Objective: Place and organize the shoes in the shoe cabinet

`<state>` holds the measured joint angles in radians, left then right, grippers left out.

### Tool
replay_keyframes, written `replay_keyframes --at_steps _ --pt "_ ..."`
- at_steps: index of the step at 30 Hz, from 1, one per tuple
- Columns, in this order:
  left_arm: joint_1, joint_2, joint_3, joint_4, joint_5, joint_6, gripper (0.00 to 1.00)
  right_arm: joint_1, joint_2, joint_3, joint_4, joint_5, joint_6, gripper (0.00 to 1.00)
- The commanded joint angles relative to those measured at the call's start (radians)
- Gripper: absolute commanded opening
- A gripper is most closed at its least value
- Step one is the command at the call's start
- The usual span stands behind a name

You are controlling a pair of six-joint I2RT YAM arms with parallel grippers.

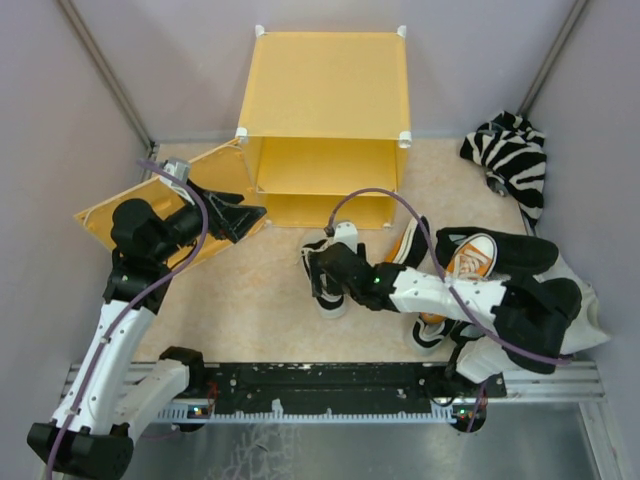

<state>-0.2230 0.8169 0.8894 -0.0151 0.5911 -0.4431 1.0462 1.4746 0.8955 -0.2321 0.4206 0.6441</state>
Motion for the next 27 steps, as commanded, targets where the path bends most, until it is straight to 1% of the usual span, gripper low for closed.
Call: replay_keyframes --at_steps 1,4,6,10,16,20,27 --pt "-0.004 -0.004 0.032 -0.003 -0.001 0.016 0.99 0.045 -0.157 -0.062 0.015 -0.043 -0.014 0.84" --pt "-0.004 0.0 0.026 -0.001 -0.003 0.01 0.99 0.081 -0.178 -0.103 -0.033 -0.043 0.007 0.83" --pt "-0.004 0.001 0.019 0.004 -0.004 0.008 0.99 0.087 -0.182 -0.138 -0.03 -0.043 0.031 0.83" --pt "-0.004 0.0 0.01 0.007 -0.012 0.007 0.99 0.088 -0.187 -0.209 0.063 -0.038 0.058 0.81" --pt "-0.004 -0.002 0.005 0.007 -0.012 0.012 0.99 0.088 -0.109 -0.229 0.147 0.03 0.031 0.79" --pt "-0.004 0.0 0.005 0.001 -0.015 0.024 0.99 0.089 -0.148 -0.289 0.267 0.059 -0.019 0.78" --pt "-0.004 0.009 -0.001 -0.006 -0.021 0.032 0.99 0.089 -0.175 -0.323 0.337 0.096 -0.051 0.77"
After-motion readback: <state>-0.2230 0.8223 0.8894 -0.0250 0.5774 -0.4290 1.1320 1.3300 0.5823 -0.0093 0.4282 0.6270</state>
